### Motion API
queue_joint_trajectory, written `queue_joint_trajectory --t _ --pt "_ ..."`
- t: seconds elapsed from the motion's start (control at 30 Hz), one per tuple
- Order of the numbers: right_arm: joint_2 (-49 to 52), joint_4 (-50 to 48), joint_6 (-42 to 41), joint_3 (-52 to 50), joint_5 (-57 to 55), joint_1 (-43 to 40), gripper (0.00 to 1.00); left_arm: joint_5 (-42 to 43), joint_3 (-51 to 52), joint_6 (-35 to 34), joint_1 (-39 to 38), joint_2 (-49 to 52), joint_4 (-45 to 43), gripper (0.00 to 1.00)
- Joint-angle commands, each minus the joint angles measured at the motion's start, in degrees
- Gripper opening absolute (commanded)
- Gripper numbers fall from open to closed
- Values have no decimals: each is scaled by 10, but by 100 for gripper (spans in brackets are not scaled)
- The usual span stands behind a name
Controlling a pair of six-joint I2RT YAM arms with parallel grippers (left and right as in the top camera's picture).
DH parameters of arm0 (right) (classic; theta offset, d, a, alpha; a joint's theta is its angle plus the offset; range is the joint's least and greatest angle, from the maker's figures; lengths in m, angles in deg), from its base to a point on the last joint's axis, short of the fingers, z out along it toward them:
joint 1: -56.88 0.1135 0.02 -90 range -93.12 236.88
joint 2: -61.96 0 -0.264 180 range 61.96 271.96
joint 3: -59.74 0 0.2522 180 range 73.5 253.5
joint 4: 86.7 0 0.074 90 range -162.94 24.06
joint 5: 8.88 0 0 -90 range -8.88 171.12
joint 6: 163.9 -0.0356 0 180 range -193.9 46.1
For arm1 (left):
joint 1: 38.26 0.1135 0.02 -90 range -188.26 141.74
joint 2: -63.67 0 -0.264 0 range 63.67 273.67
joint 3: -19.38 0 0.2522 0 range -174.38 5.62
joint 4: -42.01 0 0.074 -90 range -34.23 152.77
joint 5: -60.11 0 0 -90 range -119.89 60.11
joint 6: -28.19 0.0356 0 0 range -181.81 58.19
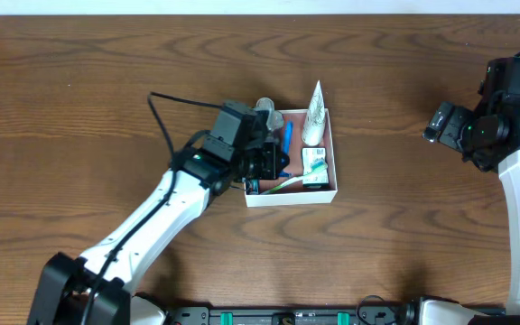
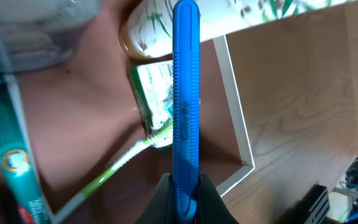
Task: Pack container
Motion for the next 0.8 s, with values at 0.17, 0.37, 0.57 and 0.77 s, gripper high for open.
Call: queue_joint_trajectory --t 0.17,0.37,0.57,0.77 --pt "1 0 -1 5 -2 -3 99 -9 -6 -13 -6 11 -6 10" --pt "1 0 -1 5 -2 -3 99 -9 -6 -13 -6 11 -6 60" --pt "1 0 -1 5 -2 -3 99 -4 -6 -16 6 1 -5 61" --pt "1 0 -1 5 -2 -3 99 -4 -6 -22 9 -67 0 61"
